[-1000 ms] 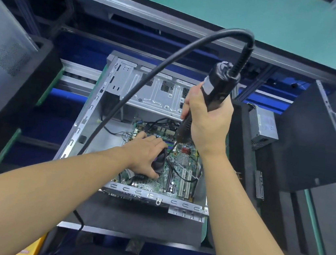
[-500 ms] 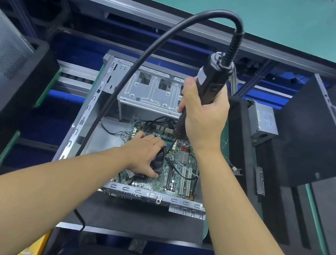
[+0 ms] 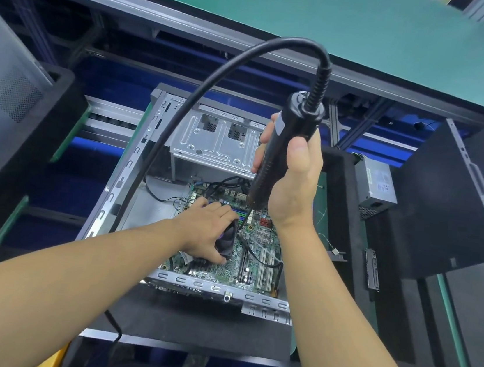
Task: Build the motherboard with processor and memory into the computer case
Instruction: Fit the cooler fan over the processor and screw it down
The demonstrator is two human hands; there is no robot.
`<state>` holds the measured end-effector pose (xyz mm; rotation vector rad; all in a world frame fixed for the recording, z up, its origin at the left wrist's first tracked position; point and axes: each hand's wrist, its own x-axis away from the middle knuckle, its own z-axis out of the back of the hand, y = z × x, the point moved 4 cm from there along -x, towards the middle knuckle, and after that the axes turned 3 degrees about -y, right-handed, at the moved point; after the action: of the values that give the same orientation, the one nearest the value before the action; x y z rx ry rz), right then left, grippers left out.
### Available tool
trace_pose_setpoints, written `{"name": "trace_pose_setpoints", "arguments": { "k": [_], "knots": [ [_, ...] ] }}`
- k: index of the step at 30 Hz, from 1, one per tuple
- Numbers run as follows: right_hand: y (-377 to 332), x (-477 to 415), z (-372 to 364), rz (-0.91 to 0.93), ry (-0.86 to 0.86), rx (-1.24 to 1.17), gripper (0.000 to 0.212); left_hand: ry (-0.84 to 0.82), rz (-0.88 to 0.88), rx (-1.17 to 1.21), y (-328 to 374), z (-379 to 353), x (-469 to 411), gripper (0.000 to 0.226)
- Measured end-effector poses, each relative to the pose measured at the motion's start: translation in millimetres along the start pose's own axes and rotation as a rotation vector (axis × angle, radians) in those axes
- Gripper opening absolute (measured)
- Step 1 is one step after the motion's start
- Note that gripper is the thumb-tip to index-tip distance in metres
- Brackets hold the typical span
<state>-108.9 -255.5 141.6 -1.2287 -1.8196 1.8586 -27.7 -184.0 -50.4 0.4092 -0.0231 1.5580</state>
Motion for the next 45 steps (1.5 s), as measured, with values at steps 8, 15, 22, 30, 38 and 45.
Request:
{"name": "trace_pose_setpoints", "arguments": {
  "k": [8,15,22,30,38,45],
  "knots": [
    [1.4,-3.0,-1.0,0.005,-0.004,-0.018,0.032,-0.002,0.003,-0.02,0.6,-0.2,0.4,0.104],
    [2.8,-3.4,1.4,-0.007,0.03,0.037,0.021,-0.002,0.003,-0.023,1.3,1.6,0.1,0.103],
    [-3.8,-3.0,5.8,0.053,0.137,0.246,0.018,0.0,0.004,-0.035,0.7,-0.2,-1.4,0.103],
    [-3.6,-1.4,5.9,0.033,0.162,0.266,0.018,-0.004,0.004,-0.036,-0.7,-4.0,-1.6,0.105],
    [-0.7,1.1,5.1,0.051,0.108,0.25,0.013,0.017,-0.001,-0.037,-1.8,-5.3,-1.7,0.104],
    [1.4,0.7,10.5,0.024,0.119,0.226,0.013,0.003,0.001,-0.055,0.1,-3.4,-2.5,0.104]
  ]
}}
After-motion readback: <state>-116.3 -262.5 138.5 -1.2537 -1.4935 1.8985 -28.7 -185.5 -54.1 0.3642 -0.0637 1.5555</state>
